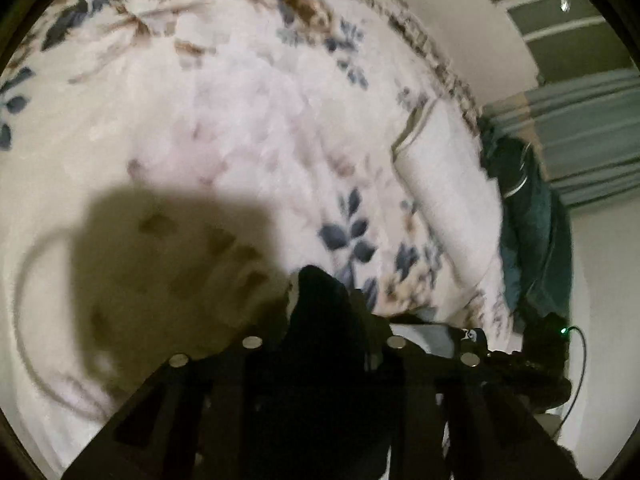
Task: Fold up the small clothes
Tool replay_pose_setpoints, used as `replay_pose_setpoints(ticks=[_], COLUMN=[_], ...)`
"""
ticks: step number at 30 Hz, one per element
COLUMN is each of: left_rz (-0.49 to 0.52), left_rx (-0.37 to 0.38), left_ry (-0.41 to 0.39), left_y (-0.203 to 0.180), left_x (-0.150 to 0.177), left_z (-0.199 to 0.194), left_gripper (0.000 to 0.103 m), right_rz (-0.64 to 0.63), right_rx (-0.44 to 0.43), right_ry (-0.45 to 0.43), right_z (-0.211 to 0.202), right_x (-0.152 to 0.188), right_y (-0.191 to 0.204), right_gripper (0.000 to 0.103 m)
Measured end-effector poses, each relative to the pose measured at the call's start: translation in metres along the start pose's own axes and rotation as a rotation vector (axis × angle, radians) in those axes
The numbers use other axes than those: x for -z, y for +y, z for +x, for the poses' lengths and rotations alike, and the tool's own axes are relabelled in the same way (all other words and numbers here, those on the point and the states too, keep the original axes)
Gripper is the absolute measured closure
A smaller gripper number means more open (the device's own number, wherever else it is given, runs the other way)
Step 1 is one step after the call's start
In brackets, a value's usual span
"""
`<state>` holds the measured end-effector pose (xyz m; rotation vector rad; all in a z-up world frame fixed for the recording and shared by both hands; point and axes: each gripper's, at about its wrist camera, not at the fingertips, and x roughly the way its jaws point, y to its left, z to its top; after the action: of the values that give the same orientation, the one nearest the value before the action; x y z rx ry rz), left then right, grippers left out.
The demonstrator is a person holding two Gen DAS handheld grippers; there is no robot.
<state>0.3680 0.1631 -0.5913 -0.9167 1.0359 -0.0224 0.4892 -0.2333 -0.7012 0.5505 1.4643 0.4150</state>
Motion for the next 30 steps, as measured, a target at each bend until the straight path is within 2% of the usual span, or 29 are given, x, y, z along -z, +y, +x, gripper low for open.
replay_pose_setpoints(ticks=[1,3,5,6,7,8,9,10,11,13,15,19,21,23,24,25,27,29,30], left_rz=[-0.008,-0.018,-0.020,-0.025,-0.025,-0.021,-0.014,-0.006,-0.002,-0.014,-0.041,-0.065,-0.071,-0.066,-0.064,-0.064,-0.068,-0.056,-0.049], left_rx=[0.014,0.012,-0.016,-0.030,-0.024,-0.026,-0.035,-0.048,-0.056,-0.055,-0.084,-0.162,-0.186,-0.196,-0.202,-0.198,-0.188,-0.182,-0.184], left_ry=[-0.002,0.005,0.046,0.077,0.090,0.095,0.094,0.087,0.075,0.050,0.048,0.074,0.095,0.122,0.130,0.133,0.143,0.146,0.147], left_y=[0.000,0.004,0.006,0.008,0.007,0.007,0.006,0.006,0.007,0.013,0.021,0.036,0.041,0.042,0.043,0.043,0.042,0.040,0.039], left_x=[-0.002,-0.006,-0.009,-0.009,-0.008,-0.007,-0.004,0.001,0.006,0.023,0.042,0.083,0.099,0.111,0.114,0.115,0.116,0.114,0.112], left_z=[-0.002,0.001,0.012,0.014,0.011,0.005,-0.002,-0.012,-0.021,-0.044,-0.059,-0.073,-0.072,-0.068,-0.066,-0.066,-0.063,-0.062,-0.062], left_gripper=[0.082,0.082,0.081,0.077,0.075,0.065,0.053,0.047,0.039,0.039,0.039,0.039,0.039,0.039,0.039,0.039,0.039,0.039,0.039], right_rz=[-0.003,0.006,0.026,0.031,0.045,0.057,0.067,0.071,0.071,0.061,0.057,-0.009,-0.061,-0.105,-0.098,-0.052,0.163,0.282,0.333], right_rx=[0.010,0.020,0.043,0.055,0.049,0.036,0.021,0.016,0.007,-0.004,-0.003,0.054,0.103,0.184,0.234,0.260,0.189,0.209,0.183], right_ry=[-0.052,-0.068,0.009,0.055,0.079,0.086,0.083,0.075,0.062,0.077,0.123,0.189,0.193,0.141,0.090,0.064,0.013,-0.025,-0.027], right_z=[-0.009,-0.010,0.013,0.020,0.021,0.020,0.010,0.002,-0.011,-0.029,-0.041,-0.037,-0.026,-0.023,-0.026,-0.029,-0.043,-0.056,-0.060], right_x=[-0.004,-0.016,-0.023,-0.023,-0.022,-0.022,-0.017,-0.012,-0.001,0.024,0.055,0.116,0.133,0.146,0.151,0.153,0.156,0.157,0.158], right_y=[0.001,0.001,0.000,-0.003,-0.004,-0.004,-0.007,-0.008,-0.010,-0.016,-0.018,-0.008,-0.001,0.002,-0.002,-0.011,-0.048,-0.076,-0.088], right_gripper=[0.090,0.090,0.090,0.089,0.083,0.077,0.064,0.053,0.052,0.052,0.052,0.052,0.052,0.055,0.080,0.096,0.096,0.102,0.102])
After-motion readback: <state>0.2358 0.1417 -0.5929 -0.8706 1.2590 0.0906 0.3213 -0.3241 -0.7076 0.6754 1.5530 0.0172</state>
